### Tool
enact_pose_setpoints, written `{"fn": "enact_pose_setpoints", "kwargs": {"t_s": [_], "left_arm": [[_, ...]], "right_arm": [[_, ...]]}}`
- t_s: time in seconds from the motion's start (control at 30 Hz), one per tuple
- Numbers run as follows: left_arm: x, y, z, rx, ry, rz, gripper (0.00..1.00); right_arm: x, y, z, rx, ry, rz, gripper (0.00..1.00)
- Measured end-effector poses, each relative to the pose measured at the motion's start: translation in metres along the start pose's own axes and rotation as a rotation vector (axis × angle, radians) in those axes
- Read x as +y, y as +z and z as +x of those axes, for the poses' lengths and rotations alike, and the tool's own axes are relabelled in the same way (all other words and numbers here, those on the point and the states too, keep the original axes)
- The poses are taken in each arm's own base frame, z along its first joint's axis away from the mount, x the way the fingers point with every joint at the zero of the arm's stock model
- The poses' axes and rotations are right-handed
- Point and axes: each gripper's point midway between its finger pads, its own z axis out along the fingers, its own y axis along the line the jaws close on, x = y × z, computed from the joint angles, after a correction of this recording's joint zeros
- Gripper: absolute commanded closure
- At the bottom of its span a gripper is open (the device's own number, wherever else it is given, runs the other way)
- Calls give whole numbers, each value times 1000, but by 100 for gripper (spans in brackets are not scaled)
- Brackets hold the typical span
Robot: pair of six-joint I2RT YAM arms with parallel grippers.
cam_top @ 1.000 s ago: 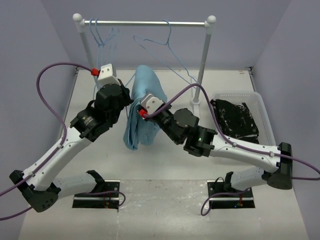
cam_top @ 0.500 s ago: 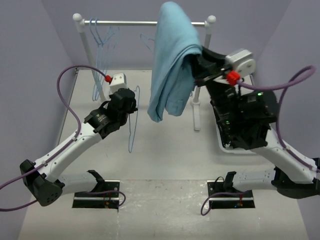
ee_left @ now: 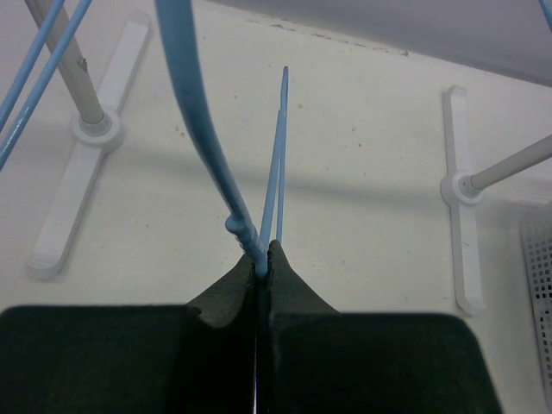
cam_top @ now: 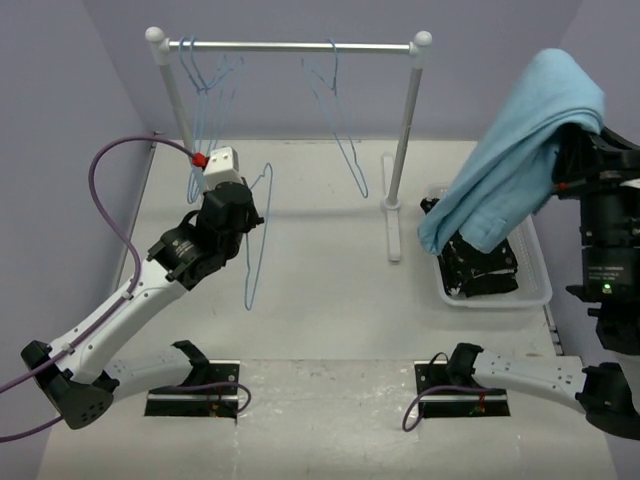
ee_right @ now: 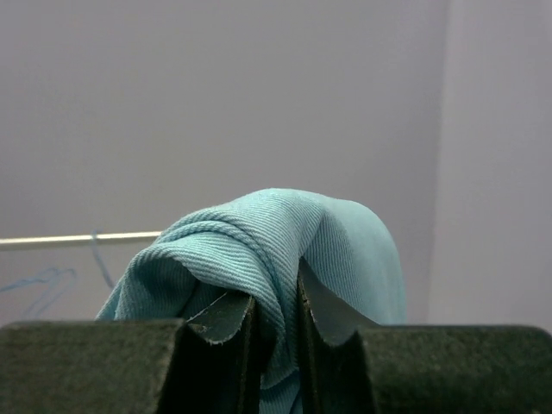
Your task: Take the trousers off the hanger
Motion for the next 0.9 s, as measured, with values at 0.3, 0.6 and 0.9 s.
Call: {"fn": "enact_pose_setpoints", "kwargs": {"t_s": [0.3, 0.6, 0.9], "left_arm": [[1, 0, -6, -18, 41, -4, 100], [-4, 3, -13, -36, 57, 7, 100], [-4, 0, -17, -49, 61, 14, 100]], "right_arm": [[-117, -73, 46, 206, -59, 384, 100], [-91, -101, 157, 396, -252, 458, 100], [-111, -72, 255, 537, -380, 642, 100]]}}
